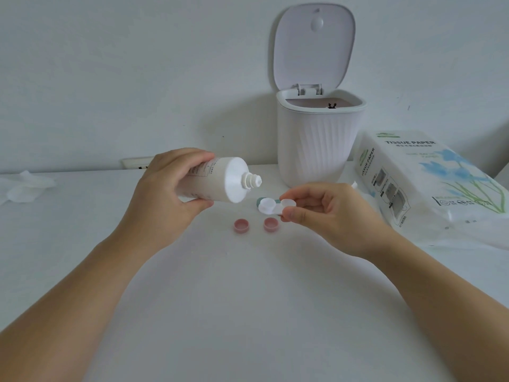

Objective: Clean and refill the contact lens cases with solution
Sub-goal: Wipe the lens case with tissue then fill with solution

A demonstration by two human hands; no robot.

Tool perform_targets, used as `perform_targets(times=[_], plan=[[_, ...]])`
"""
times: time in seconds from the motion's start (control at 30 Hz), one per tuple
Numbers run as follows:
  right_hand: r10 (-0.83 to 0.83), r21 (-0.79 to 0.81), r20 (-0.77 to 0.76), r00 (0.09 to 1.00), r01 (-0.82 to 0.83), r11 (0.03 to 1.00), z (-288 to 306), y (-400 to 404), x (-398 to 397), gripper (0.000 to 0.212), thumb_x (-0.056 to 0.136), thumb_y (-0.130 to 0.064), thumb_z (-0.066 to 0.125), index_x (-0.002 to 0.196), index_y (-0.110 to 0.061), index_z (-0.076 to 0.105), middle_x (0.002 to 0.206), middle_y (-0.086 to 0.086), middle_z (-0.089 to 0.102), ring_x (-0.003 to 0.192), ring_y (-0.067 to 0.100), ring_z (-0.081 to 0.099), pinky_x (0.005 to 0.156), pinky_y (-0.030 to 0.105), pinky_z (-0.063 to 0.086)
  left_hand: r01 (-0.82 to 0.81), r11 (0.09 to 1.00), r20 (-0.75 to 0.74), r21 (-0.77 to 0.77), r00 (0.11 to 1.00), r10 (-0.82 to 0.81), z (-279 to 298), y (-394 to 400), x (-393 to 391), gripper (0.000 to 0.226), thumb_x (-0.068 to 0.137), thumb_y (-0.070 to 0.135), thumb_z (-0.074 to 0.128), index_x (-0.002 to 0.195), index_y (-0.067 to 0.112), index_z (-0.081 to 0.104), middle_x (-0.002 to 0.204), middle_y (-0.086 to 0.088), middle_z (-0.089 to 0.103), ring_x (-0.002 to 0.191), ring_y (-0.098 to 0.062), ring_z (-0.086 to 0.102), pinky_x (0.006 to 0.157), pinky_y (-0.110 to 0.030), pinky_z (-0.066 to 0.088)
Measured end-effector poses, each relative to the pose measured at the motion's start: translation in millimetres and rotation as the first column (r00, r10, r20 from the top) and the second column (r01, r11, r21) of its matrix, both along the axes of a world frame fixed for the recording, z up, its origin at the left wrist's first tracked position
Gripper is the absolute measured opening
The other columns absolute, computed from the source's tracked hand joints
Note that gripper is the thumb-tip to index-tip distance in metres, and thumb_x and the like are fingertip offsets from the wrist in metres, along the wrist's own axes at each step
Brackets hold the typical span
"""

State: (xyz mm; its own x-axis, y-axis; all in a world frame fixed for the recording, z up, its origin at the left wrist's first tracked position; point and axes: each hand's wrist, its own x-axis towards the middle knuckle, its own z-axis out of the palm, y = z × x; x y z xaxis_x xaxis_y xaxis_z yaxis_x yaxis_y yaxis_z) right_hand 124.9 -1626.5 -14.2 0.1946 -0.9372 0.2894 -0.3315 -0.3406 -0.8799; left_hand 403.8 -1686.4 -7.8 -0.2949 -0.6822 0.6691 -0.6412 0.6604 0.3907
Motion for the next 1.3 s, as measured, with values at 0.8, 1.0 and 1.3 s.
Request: perform_targets(times=[0.8,1.0,1.3], plan=[[0.057,0.001,-0.041,0.998,-0.057,0.998,-2.7,-1.0,1.2,0.017,0.09,-0.023,0.075,0.094,-0.04,0.075,0.089,-0.016,0.079,0.091,-0.002,0.073,0.08,0.005,0.048,0.068,0.959,0.248,-0.275,0.969,0.002,4.4,-8.2,-6.0,0.062,0.063,-0.01,0.086,0.12,0.008,0.068,0.122,-0.006,0.067,0.115,-0.032,0.062,0.117,-0.05,0.032],[0.047,-0.006,-0.051,0.998,-0.047,0.999,-4.0,-1.7,0.5,0.013,0.087,-0.028,0.075,0.096,-0.038,0.075,0.089,-0.017,0.079,0.09,-0.003,0.073,0.079,0.004,0.047,0.064,0.956,0.248,-0.287,0.969,0.009,5.2,-7.8,-6.2,0.063,0.061,-0.01,0.087,0.119,0.009,0.069,0.122,-0.006,0.067,0.115,-0.03,0.061,0.117,-0.048,0.032],[0.049,-0.018,0.001,0.999,-0.049,0.999,-6.3,-4.1,-1.5,0.014,0.087,-0.033,0.073,0.1,-0.035,0.072,0.09,-0.015,0.079,0.091,-0.001,0.074,0.084,0.013,0.053,0.044,0.977,0.159,-0.208,0.987,-0.011,3.3,-3.9,-6.9,0.063,0.066,-0.004,0.089,0.124,0.009,0.067,0.126,-0.005,0.065,0.12,-0.027,0.058,0.116,-0.052,0.034]])
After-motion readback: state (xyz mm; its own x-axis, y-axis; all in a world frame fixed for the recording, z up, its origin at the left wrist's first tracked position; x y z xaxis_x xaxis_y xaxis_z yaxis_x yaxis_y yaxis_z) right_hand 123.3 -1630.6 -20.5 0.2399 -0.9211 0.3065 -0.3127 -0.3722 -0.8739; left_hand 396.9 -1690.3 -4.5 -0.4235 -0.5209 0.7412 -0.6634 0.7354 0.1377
